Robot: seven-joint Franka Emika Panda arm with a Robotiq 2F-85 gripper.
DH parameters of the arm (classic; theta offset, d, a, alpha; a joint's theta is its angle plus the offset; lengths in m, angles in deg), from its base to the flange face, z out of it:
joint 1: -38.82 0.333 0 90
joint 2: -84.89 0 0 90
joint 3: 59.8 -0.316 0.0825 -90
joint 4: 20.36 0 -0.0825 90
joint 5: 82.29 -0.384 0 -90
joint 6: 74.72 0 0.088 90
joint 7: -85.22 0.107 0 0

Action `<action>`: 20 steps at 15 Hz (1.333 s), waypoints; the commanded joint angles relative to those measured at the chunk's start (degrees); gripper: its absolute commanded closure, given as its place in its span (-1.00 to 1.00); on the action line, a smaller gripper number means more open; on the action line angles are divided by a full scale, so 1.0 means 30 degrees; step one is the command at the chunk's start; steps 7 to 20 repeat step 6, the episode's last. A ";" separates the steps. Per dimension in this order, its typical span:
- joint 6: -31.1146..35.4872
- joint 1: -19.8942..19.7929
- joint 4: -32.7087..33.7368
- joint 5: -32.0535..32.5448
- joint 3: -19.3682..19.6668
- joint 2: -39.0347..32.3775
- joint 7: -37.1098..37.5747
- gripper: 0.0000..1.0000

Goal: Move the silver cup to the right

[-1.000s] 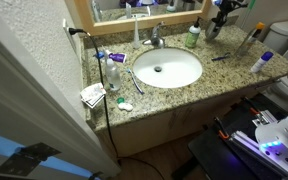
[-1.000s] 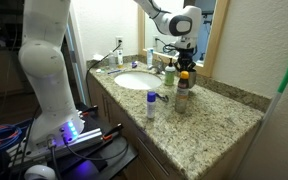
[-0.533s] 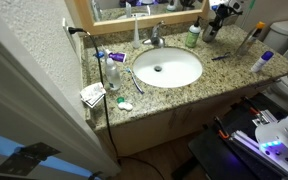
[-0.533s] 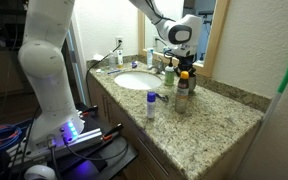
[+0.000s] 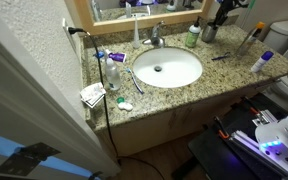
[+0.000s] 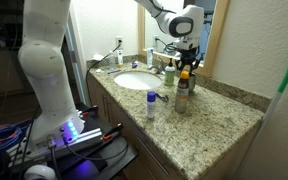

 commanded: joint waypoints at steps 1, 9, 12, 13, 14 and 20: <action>-0.0015 -0.0104 -0.1199 -0.0208 -0.0028 0.2361 -0.1244 -0.78; -0.0503 -0.0058 -0.0756 -0.0252 0.0027 0.3207 -0.1698 -0.94; -0.0503 -0.0058 -0.0756 -0.0252 0.0027 0.3207 -0.1698 -0.94; -0.0503 -0.0058 -0.0756 -0.0252 0.0027 0.3207 -0.1698 -0.94; -0.0503 -0.0058 -0.0756 -0.0252 0.0027 0.3207 -0.1698 -0.94; -0.0503 -0.0058 -0.0756 -0.0252 0.0027 0.3207 -0.1698 -0.94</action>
